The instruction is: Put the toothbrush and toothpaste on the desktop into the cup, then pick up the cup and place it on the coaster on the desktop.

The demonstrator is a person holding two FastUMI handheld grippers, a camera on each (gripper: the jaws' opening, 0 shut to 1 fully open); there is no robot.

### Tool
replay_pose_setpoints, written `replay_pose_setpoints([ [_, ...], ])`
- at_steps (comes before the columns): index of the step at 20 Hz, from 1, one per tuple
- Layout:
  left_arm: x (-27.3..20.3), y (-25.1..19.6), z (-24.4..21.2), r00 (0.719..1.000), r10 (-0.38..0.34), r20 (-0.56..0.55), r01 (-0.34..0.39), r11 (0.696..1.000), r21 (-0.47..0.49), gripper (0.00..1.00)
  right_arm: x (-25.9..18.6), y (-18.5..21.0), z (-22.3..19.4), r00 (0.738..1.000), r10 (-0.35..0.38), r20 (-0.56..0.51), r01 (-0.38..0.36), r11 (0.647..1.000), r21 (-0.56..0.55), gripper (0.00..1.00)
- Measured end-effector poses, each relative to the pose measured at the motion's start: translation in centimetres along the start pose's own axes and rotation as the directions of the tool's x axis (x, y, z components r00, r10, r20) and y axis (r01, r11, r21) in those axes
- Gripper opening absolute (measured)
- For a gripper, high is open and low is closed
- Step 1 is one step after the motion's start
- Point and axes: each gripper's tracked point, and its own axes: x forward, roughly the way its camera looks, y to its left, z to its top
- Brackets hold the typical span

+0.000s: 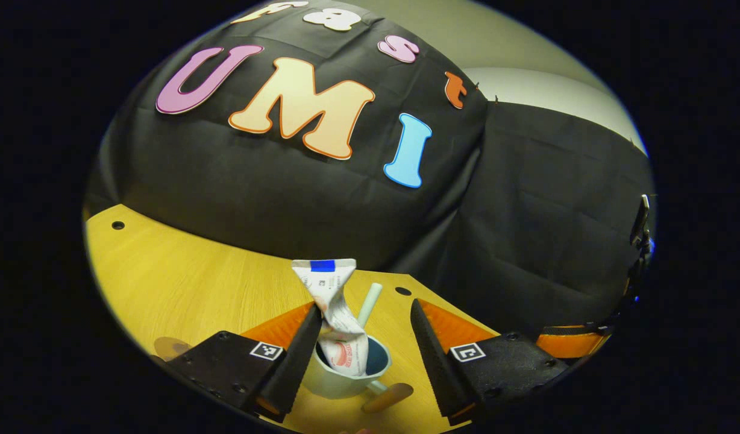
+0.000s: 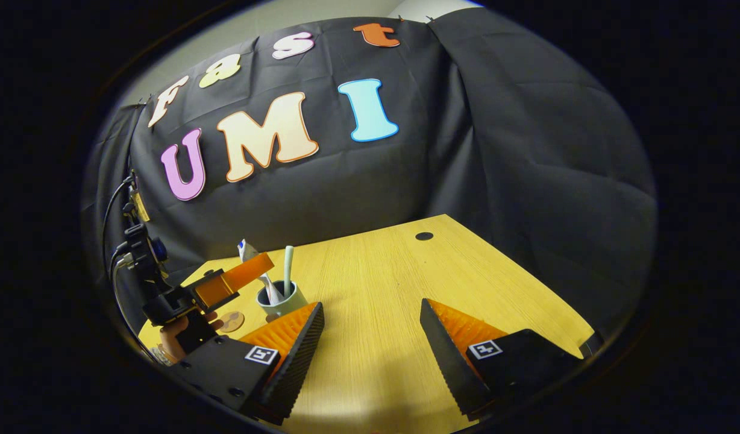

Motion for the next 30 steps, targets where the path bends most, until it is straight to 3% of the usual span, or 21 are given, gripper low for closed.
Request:
replay_pose_setpoints([
  [2,-0.4,0.3,0.1,1.0,-0.001,-0.001,0.001,1.0,0.001,0.85,-0.1,0.4,-0.3,1.0,0.001,-0.007,-0.001,1.0,-0.007,0.94],
  [3,-0.6,0.6,0.1,1.0,0.006,-0.003,-0.006,1.0,0.004,0.85,-0.1,0.7,-0.4,1.0,0.003,-0.012,-0.003,1.0,-0.008,0.98],
  [6,-1.4,1.3,0.4,1.0,0.012,-0.007,-0.011,1.0,0.013,0.87,-0.1,1.7,-0.7,1.0,0.008,-0.019,-0.009,1.0,-0.025,0.94],
  [7,-1.7,1.5,0.6,1.0,0.011,-0.007,-0.011,1.0,0.012,0.87,0.0,2.0,-0.8,1.0,0.012,-0.023,-0.013,0.999,-0.032,0.98],
  [8,-2.0,1.7,0.9,1.0,0.013,-0.003,-0.013,1.0,0.012,0.87,0.1,2.4,-0.8,1.0,0.015,-0.026,-0.016,0.999,-0.039,0.94],
  [11,-2.8,2.4,2.5,1.0,0.019,0.02,-0.02,1.0,0.019,0.87,0.3,3.5,-1.0,0.999,0.029,-0.042,-0.031,0.998,-0.048,0.99],
  [12,-3.1,2.6,3.1,0.999,0.023,0.025,-0.023,1.0,0.018,0.87,0.4,3.9,-1.0,0.998,0.034,-0.049,-0.037,0.998,-0.05,0.94],
  [13,-3.6,3.0,3.6,0.999,0.028,0.03,-0.029,0.999,0.017,0.87,0.5,4.4,-1.1,0.997,0.044,-0.058,-0.047,0.998,-0.052,0.98],
  [19,-7.3,6.8,6.0,0.992,0.121,0.022,-0.122,0.99,0.069,0.87,1.7,8.9,-1.7,0.982,0.13,-0.138,-0.143,0.985,-0.092,0.98],
  [24,-11.9,10.8,6.6,0.965,0.26,-0.019,-0.258,0.963,0.076,0.88,3.8,12.7,-3.5,0.938,0.213,-0.273,-0.245,0.965,-0.089,0.95],
  [29,-17.1,13.9,6.1,0.915,0.398,-0.068,-0.397,0.918,0.023,0.89,6.2,15.2,-6.6,0.854,0.253,-0.454,-0.315,0.947,-0.065,0.98],
  [30,-18.1,14.4,6.0,0.905,0.418,-0.072,-0.417,0.908,0.027,0.89,6.4,15.5,-7.0,0.837,0.25,-0.487,-0.322,0.944,-0.068,0.94],
])
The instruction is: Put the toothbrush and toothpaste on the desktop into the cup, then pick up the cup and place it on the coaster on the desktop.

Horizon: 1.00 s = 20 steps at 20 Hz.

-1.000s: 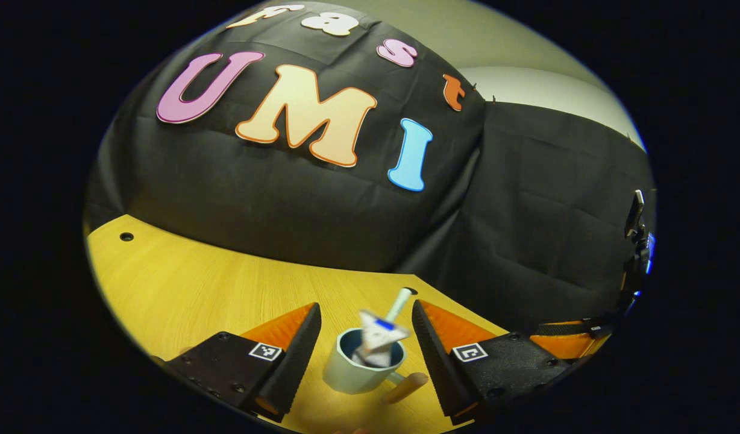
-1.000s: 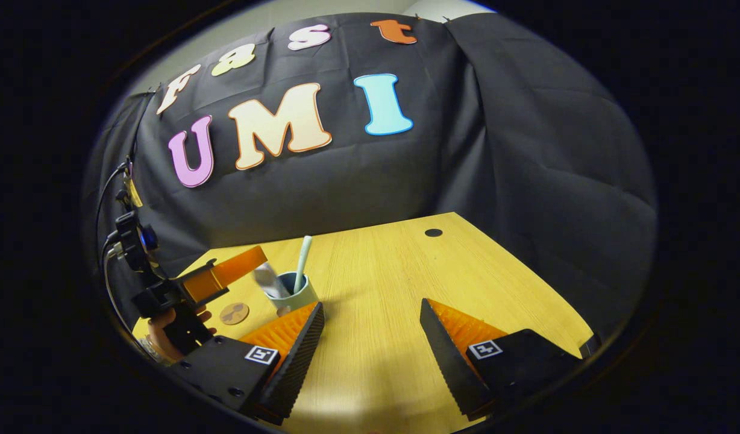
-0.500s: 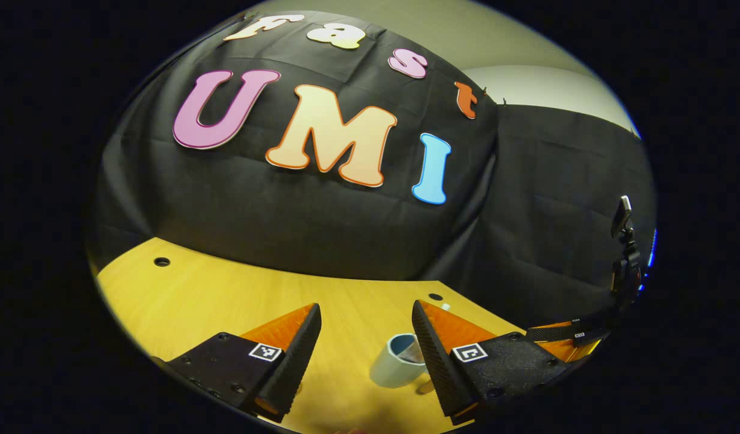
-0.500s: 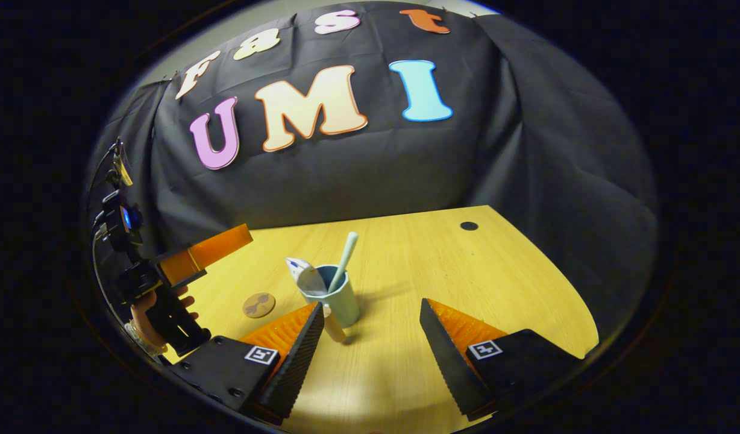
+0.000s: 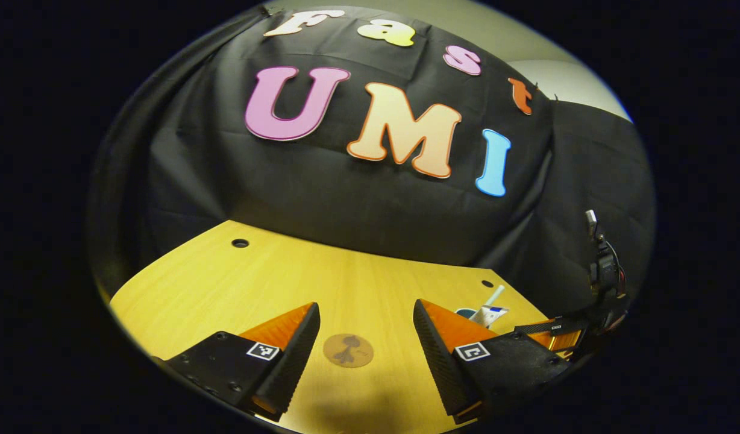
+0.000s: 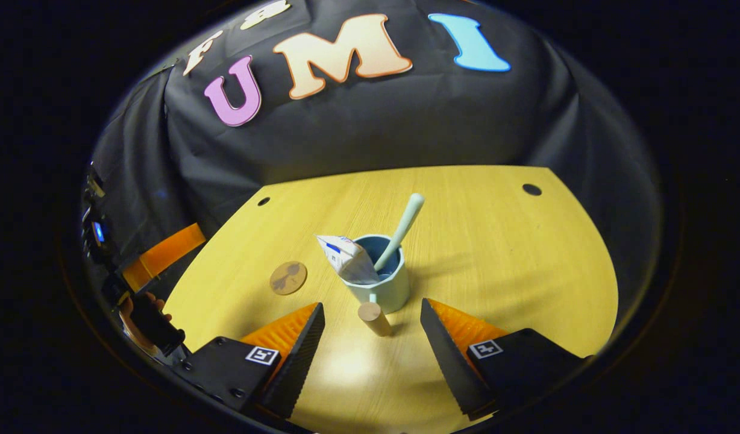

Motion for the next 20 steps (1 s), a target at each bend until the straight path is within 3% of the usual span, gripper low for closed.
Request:
replay_pose_setpoints([
  [3,-0.9,2.4,-0.6,0.997,0.065,-0.029,-0.064,0.998,0.027,0.89,1.6,-0.8,0.0,0.995,-0.042,-0.085,0.036,0.997,-0.07,0.98],
  [5,-1.2,3.6,-0.8,0.995,0.09,-0.036,-0.09,0.996,0.022,0.89,2.5,-1.0,-0.3,0.986,-0.069,-0.155,0.055,0.994,-0.097,0.94],
  [7,-1.4,4.6,-1.3,0.992,0.112,-0.055,-0.112,0.994,0.007,0.89,3.5,-0.8,-1.1,0.969,-0.073,-0.237,0.052,0.994,-0.094,0.98],
  [10,-1.9,5.4,-2.4,0.986,0.131,-0.101,-0.129,0.991,0.026,0.9,4.8,-1.5,-2.2,0.934,-0.119,-0.336,0.076,0.987,-0.14,0.98],
  [11,-2.2,5.8,-2.5,0.985,0.135,-0.108,-0.131,0.991,0.039,0.91,5.3,-1.7,-2.2,0.926,-0.132,-0.355,0.081,0.984,-0.156,0.94],
  [13,-2.7,5.8,-3.1,0.983,0.126,-0.131,-0.12,0.992,0.049,0.91,5.6,-0.9,-2.6,0.907,-0.12,-0.403,0.062,0.986,-0.155,0.92],
  [14,-3.0,5.8,-3.3,0.982,0.122,-0.142,-0.116,0.992,0.05,0.91,5.9,-0.7,-2.6,0.898,-0.121,-0.423,0.061,0.986,-0.153,0.96],
  [16,-3.6,5.7,-4.1,0.979,0.121,-0.167,-0.114,0.992,0.051,0.91,6.2,-0.8,-2.8,0.881,-0.138,-0.452,0.072,0.985,-0.159,0.84],
  [18,-4.2,5.8,-4.8,0.975,0.125,-0.185,-0.12,0.992,0.037,0.91,6.6,-0.7,-2.9,0.87,-0.15,-0.469,0.085,0.984,-0.156,0.8],
  [19,-4.4,5.9,-5.2,0.974,0.123,-0.19,-0.121,0.992,0.023,0.91,6.6,-0.8,-3.1,0.864,-0.154,-0.48,0.092,0.985,-0.149,0.72],
  [20,-4.6,5.9,-5.4,0.973,0.123,-0.196,-0.124,0.992,0.009,0.91,6.6,-1.0,-3.3,0.857,-0.161,-0.49,0.102,0.984,-0.145,0.76],
])
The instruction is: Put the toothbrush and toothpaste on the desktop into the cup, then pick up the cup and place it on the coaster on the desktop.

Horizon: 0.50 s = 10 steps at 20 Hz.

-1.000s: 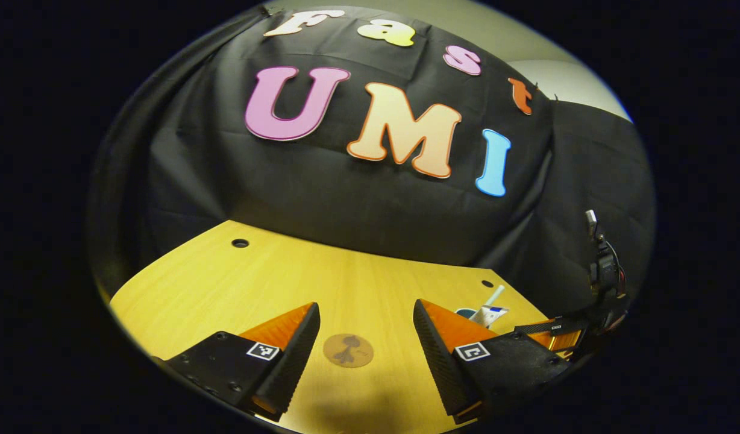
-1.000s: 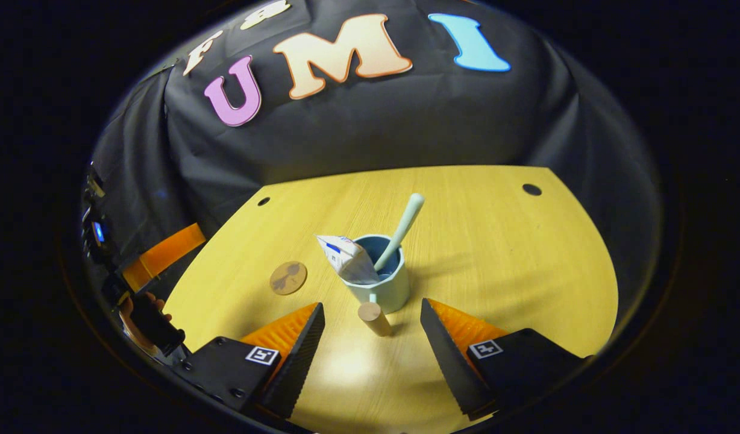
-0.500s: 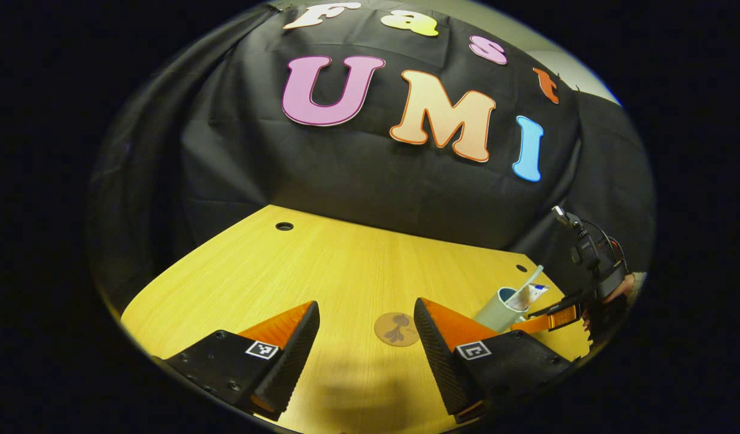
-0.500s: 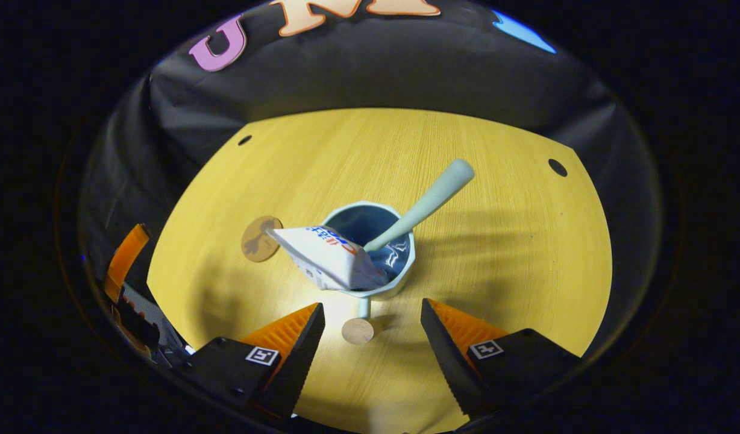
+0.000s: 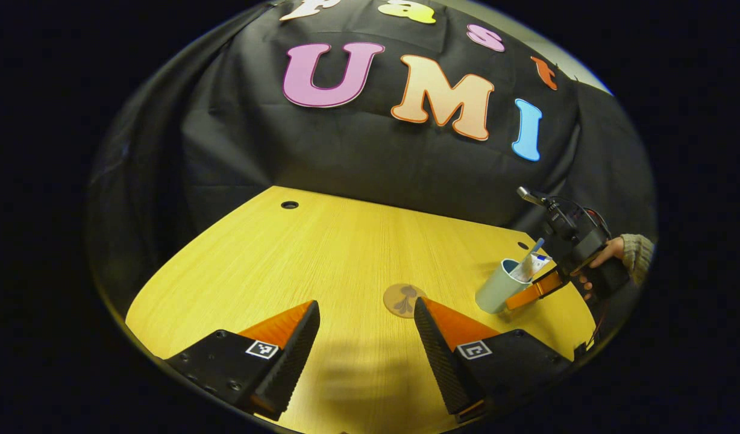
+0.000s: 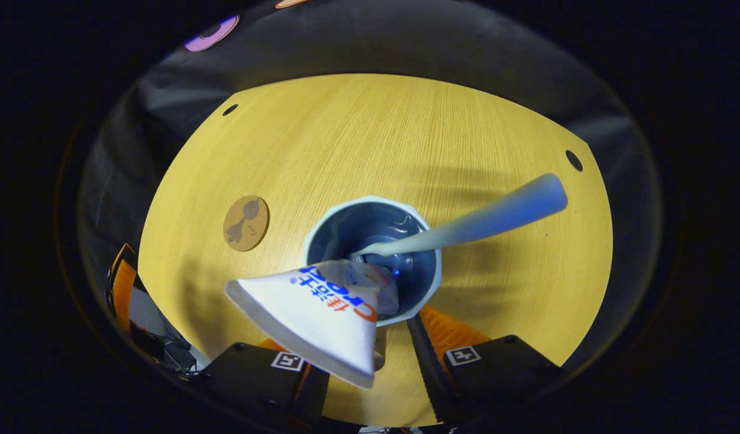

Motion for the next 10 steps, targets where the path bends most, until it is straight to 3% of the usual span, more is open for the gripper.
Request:
replay_pose_setpoints([
  [5,0.0,1.2,-0.8,1.0,0.017,-0.023,-0.018,0.999,-0.041,0.91,0.2,0.0,-0.4,0.999,-0.001,-0.042,0.004,0.996,0.084,0.34],
  [10,0.2,2.2,0.0,1.0,0.022,-0.002,-0.022,0.999,-0.032,0.91,0.2,-0.3,-0.1,0.999,-0.035,-0.017,0.036,0.997,0.064,0.3],
])
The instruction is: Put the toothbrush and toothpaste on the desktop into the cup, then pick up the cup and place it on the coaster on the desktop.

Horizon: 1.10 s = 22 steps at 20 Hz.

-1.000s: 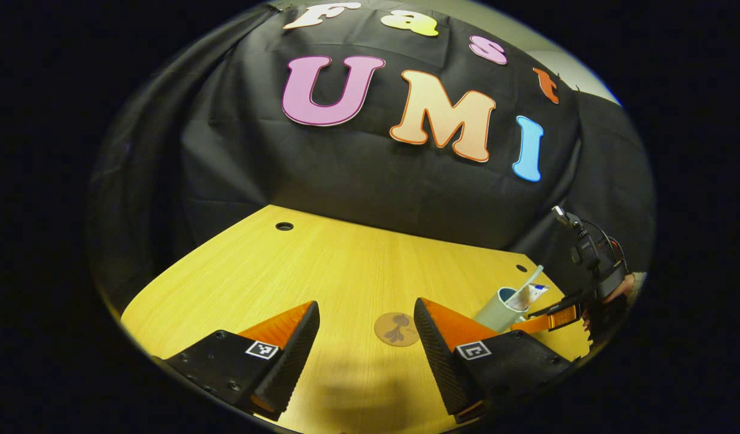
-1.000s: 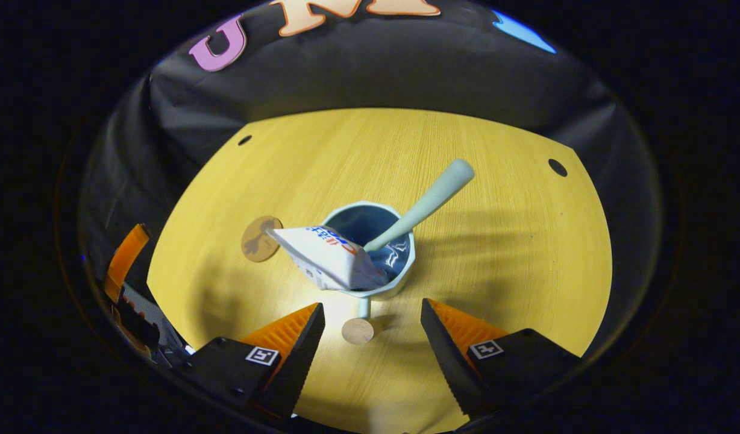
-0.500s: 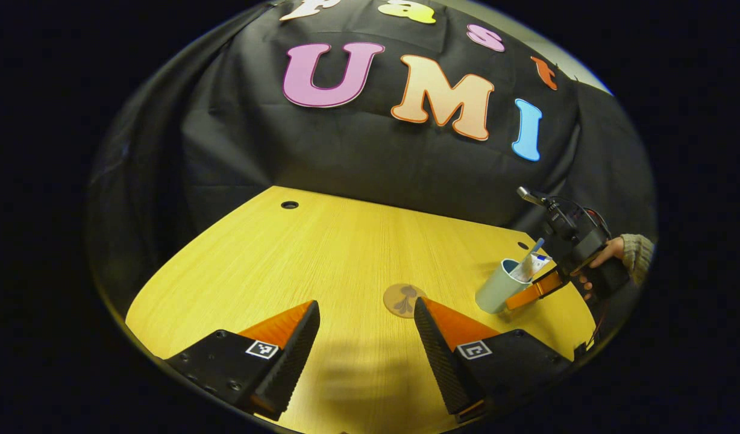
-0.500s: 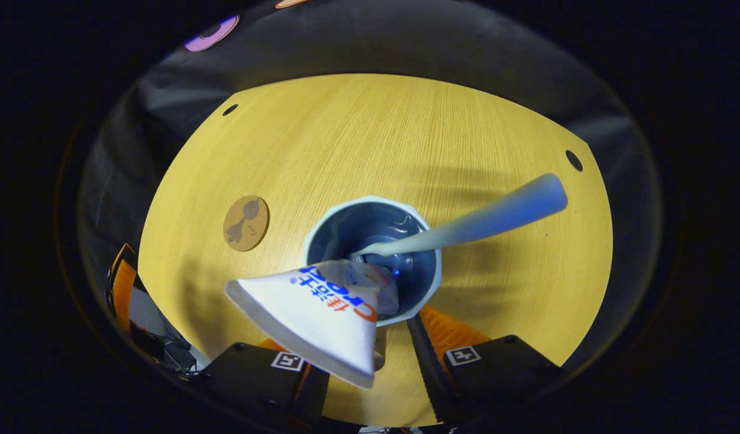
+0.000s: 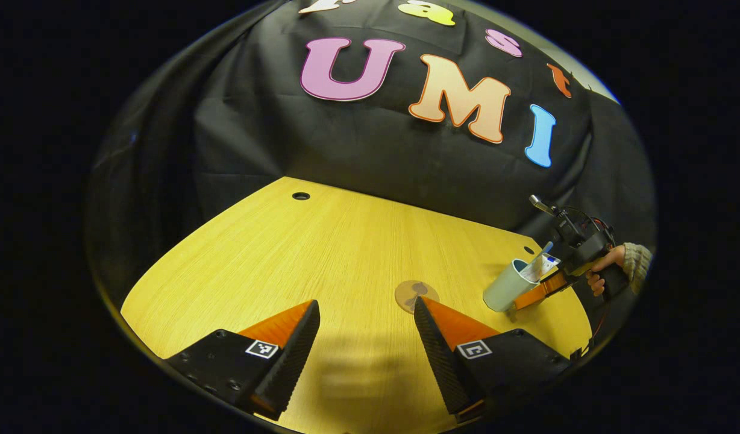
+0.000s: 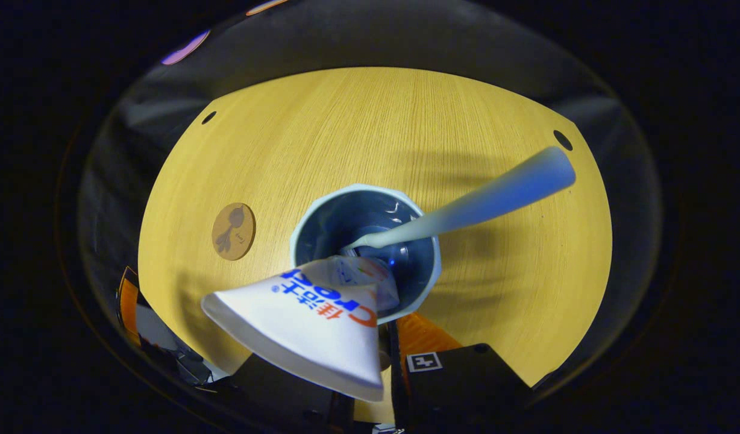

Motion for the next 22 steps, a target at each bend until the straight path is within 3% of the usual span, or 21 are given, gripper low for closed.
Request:
replay_pose_setpoints([
  [9,0.2,1.3,-0.9,1.0,-0.011,-0.028,0.01,0.999,-0.039,0.91,-2.4,5.2,1.0,0.998,0.04,0.045,-0.036,0.996,-0.078,0.3],
  [15,-0.6,3.4,-1.7,0.999,0.01,-0.037,-0.012,0.998,-0.068,0.91,-3.5,12.0,3.6,0.991,0.102,0.081,-0.084,0.975,-0.206,0.24],
  [16,-0.8,3.7,-1.9,0.999,0.015,-0.042,-0.018,0.997,-0.069,0.91,-3.6,13.1,4.2,0.99,0.11,0.091,-0.088,0.971,-0.223,0.27],
  [18,-1.2,4.7,-2.4,0.999,0.028,-0.043,-0.031,0.997,-0.077,0.91,-4.1,13.2,5.2,0.989,0.09,0.119,-0.055,0.96,-0.274,0.22],
  [20,-1.6,5.4,-2.7,0.998,0.036,-0.048,-0.04,0.994,-0.101,0.92,-5.4,13.2,6.0,0.987,0.085,0.137,-0.042,0.957,-0.288,0.27],
  [22,-1.7,5.9,-2.7,0.998,0.045,-0.048,-0.05,0.992,-0.115,0.91,-4.7,12.8,5.2,0.99,0.072,0.121,-0.035,0.958,-0.286,0.19],
])
